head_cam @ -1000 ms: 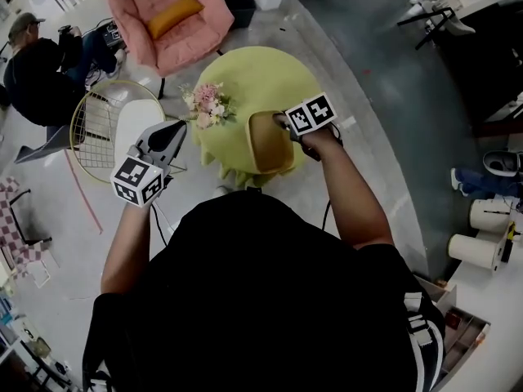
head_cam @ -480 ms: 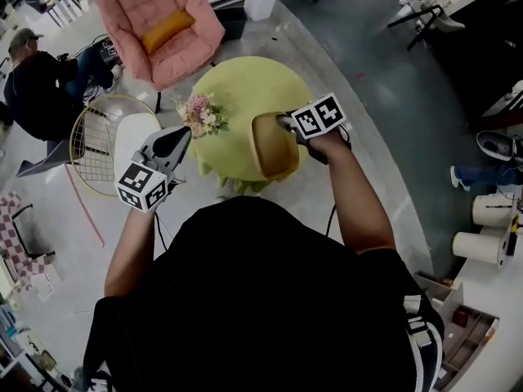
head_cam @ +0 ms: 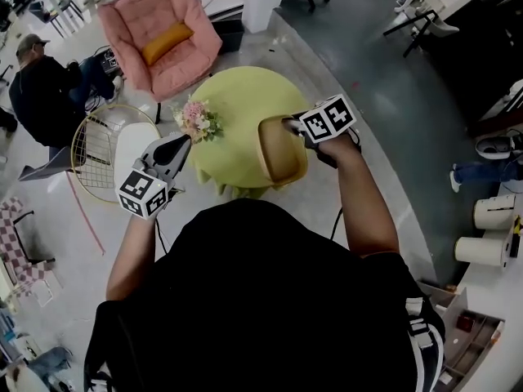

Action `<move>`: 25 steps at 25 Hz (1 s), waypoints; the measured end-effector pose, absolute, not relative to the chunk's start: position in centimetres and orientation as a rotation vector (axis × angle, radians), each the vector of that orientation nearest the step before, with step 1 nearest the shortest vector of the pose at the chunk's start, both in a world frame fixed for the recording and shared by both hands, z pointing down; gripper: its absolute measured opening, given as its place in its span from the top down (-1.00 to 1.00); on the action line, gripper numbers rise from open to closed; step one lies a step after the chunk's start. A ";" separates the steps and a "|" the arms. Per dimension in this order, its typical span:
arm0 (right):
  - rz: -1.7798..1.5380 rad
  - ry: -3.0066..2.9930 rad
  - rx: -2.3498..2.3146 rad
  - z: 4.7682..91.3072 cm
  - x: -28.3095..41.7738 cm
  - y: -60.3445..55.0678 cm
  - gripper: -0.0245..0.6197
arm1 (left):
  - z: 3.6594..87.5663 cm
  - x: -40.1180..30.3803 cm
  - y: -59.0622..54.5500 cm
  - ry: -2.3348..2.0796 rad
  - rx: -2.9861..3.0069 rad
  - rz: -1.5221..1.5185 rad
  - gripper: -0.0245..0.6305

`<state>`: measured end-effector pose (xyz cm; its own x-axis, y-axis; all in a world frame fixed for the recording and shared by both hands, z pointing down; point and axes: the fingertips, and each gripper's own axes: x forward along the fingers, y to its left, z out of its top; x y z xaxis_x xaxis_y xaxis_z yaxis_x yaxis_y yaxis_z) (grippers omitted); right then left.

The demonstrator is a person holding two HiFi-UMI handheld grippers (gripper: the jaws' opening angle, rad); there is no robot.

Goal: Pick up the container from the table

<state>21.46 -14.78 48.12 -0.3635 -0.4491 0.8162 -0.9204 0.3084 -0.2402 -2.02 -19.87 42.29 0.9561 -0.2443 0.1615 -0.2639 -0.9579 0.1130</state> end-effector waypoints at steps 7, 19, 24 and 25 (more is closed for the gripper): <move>0.959 -1.928 1.184 47.3 22.8 -13.0 0.84 | 42.1 -1.7 -19.0 -0.407 2.980 0.222 0.87; 0.944 -1.944 1.182 45.8 24.1 -13.7 0.84 | 41.2 -1.9 -19.1 -0.455 2.990 0.188 0.87; 0.935 -1.954 1.176 45.4 24.3 -14.1 0.84 | 41.1 -1.1 -19.3 -0.447 2.995 0.186 0.87; 0.933 -1.957 1.173 45.4 24.3 -14.3 0.84 | 41.1 -1.0 -19.3 -0.445 2.994 0.187 0.87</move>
<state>24.31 -14.27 45.38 -0.3766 -0.4353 0.8177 -0.9095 0.3416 -0.2370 -1.00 -19.29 41.10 0.9495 -0.2823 0.1371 -0.2957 -0.9511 0.0895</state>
